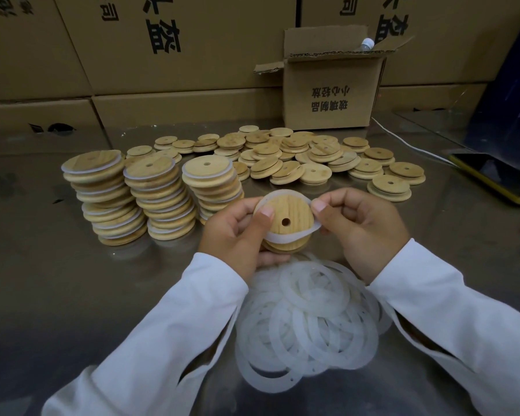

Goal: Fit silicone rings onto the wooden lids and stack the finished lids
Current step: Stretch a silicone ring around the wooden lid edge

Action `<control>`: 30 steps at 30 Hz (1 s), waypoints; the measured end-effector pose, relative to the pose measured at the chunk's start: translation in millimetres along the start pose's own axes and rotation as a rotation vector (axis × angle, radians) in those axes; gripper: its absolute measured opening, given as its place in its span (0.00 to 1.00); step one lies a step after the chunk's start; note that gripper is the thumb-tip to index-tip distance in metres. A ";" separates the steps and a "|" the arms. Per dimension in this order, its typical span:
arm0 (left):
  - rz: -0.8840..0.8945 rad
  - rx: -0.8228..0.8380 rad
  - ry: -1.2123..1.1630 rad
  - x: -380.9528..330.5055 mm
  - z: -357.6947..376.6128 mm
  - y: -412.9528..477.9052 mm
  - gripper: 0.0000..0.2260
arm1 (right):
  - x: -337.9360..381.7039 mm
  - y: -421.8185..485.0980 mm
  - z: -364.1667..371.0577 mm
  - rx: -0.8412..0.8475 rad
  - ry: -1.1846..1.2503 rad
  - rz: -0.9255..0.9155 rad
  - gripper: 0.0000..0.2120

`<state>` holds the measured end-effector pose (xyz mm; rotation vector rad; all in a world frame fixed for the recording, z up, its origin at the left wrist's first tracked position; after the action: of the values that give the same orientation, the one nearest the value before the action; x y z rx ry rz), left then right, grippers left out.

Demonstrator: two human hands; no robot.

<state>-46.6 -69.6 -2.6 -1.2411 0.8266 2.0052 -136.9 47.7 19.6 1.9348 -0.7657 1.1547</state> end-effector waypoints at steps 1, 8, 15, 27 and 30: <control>-0.012 0.003 -0.021 0.8 0.6 0.0 0.07 | 0.5 -0.3 -0.7 -0.005 0.006 -0.007 0.06; 0.008 0.007 -0.084 -0.4 2.0 1.1 0.06 | 0.0 -6.0 2.8 -0.042 -0.012 -0.041 0.04; 0.029 0.074 -0.125 -1.0 7.2 -0.5 0.11 | -1.2 -4.9 -6.0 -0.171 -0.050 -0.070 0.07; 0.096 0.125 0.188 -4.5 6.1 -1.2 0.05 | 18.0 -11.7 -1.2 -0.112 -0.350 -0.333 0.05; 0.108 0.129 0.186 -6.8 5.9 -0.5 0.06 | 12.9 -8.3 -5.0 -0.104 -0.276 -0.240 0.04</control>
<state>-46.9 -66.0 5.7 -1.3470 1.1166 1.9065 -127.3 54.9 30.4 2.0569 -0.6969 0.6998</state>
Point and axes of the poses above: each hand's wrist, its own y-axis towards the middle knuckle, its own z-axis out of the palm, x = y × z, the point moved 7 cm from there along y, towards the middle knuckle, and after that the axes turned 11 degrees about -y, right-handed, at the moved point
